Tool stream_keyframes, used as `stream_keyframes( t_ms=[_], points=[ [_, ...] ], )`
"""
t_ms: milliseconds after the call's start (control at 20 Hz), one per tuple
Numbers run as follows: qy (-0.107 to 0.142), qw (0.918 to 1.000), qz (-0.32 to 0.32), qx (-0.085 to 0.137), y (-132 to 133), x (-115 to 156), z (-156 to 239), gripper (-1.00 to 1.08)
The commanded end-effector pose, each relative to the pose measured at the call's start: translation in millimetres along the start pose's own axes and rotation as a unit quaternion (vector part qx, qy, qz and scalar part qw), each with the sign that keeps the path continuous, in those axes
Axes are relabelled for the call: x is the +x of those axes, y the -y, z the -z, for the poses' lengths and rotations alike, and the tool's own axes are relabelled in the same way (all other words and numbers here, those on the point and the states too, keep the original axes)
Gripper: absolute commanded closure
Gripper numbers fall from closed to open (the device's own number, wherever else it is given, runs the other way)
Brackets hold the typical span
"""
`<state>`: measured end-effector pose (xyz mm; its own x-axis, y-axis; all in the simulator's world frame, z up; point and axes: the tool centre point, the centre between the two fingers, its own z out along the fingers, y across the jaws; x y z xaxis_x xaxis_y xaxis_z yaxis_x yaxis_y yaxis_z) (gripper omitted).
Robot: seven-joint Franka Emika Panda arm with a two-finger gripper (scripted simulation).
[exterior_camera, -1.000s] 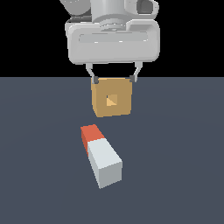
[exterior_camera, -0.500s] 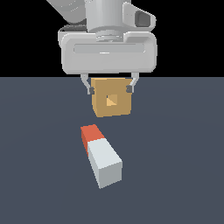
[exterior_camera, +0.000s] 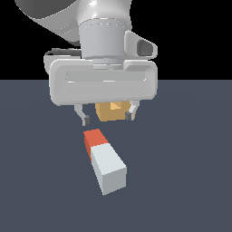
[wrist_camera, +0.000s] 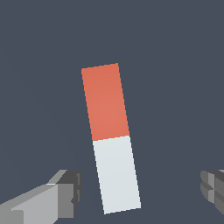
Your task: Insert the peg into the horizontal hole in a box.
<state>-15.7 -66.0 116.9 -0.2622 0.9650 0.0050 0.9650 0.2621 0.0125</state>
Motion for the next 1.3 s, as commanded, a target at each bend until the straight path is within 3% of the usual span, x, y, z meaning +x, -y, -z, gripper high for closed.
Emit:
stream_keyframes(
  t_ms=[0,550,1250],
  points=[
    [0.0,0.9998,0.022,0.001,5,-9,-12,-0.92],
    [0.002,0.9971,0.076,0.006,13,-33,-41,-0.92],
    [0.002,0.9968,0.079,0.007,14,-34,-70,-0.92]
  ],
)
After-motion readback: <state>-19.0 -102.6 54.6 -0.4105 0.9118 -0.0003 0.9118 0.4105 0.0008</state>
